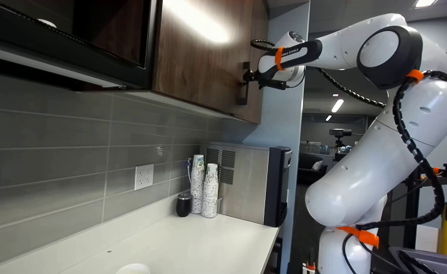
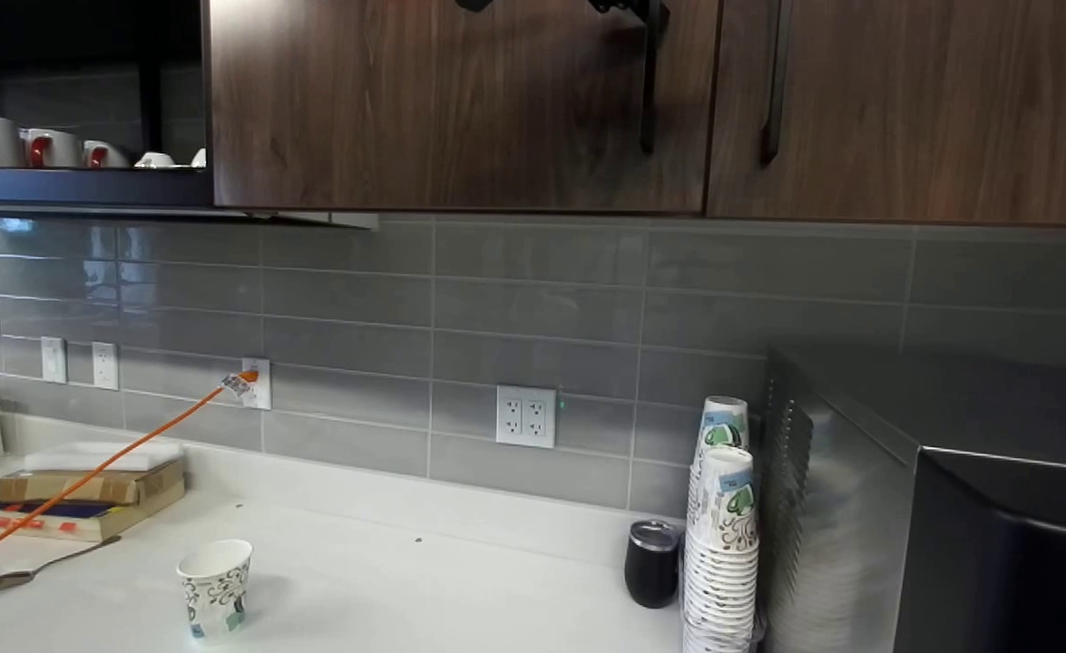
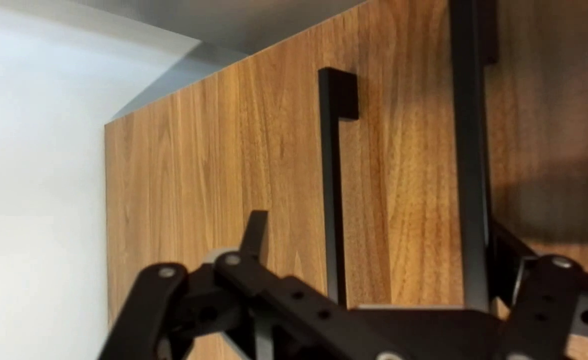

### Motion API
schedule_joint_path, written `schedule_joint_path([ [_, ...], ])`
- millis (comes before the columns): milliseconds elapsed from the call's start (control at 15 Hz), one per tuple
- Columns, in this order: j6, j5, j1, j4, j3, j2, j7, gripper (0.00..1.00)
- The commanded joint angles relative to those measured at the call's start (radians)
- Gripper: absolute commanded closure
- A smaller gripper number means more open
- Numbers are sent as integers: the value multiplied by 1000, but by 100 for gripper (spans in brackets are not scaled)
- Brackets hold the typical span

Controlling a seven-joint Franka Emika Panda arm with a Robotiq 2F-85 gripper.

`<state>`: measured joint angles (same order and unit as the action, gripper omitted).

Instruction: Open and close the cabinet

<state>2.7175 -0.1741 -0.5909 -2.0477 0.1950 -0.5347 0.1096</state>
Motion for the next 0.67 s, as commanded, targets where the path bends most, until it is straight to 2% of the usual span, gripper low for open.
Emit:
schedule_joint_path([
  [0,-124,-7,36,-42,77,-86,-70,0],
  [400,-234,-37,53,-96,133,-213,-141,0],
  [600,-250,-56,42,-146,147,-290,-168,0],
])
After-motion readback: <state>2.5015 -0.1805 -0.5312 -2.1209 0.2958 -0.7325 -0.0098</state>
